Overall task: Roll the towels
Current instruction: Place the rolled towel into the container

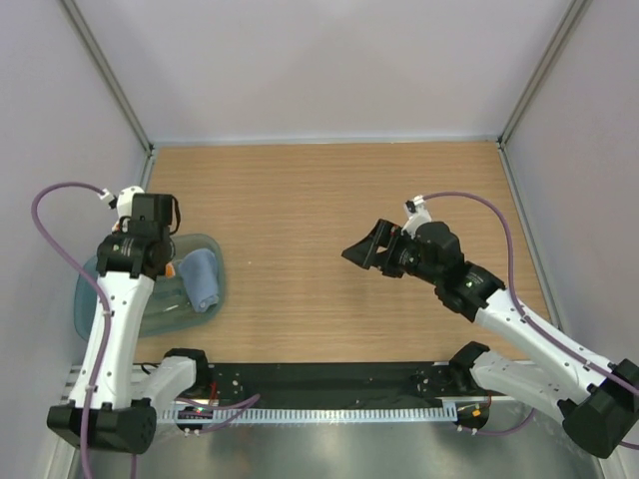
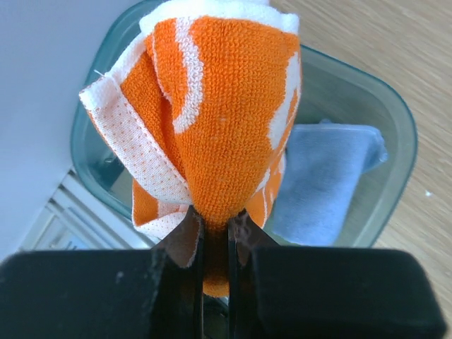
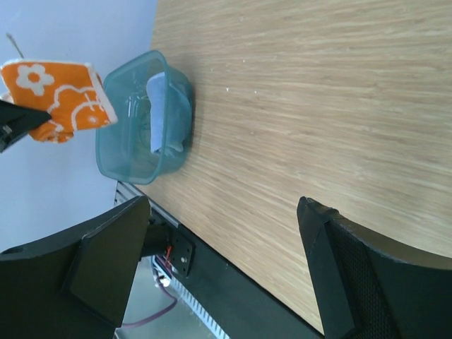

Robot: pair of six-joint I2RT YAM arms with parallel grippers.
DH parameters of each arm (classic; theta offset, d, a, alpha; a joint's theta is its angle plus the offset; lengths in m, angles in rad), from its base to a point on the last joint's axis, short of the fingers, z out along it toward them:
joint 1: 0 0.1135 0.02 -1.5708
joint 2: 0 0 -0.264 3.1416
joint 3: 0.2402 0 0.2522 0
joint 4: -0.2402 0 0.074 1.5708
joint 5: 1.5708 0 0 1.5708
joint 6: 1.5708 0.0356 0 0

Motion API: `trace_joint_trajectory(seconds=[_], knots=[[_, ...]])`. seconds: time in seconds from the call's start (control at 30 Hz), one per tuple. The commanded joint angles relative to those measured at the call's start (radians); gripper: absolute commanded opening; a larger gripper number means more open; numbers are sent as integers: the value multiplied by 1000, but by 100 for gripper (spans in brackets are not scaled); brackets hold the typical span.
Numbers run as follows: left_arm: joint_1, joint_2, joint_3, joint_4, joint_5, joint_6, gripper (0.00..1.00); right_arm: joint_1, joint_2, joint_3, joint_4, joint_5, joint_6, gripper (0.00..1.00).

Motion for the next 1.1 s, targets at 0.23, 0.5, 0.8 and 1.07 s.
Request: trace_joint_trajectory(seconds=[0.23,0.5,0.8,1.07], knots=[[30,148,78,0,-273,65,0,4,25,-68,56,-144,31,93],[141,132,-72,60,-222,68,0,4,66,-69,39,-221,8,93],[187,409,-169,193,81,105,0,-4,39,-129,-16,-215,-28,93],[201,606,-97,270,322,183,0,-44,25,-114,-91,-195,-75,93]])
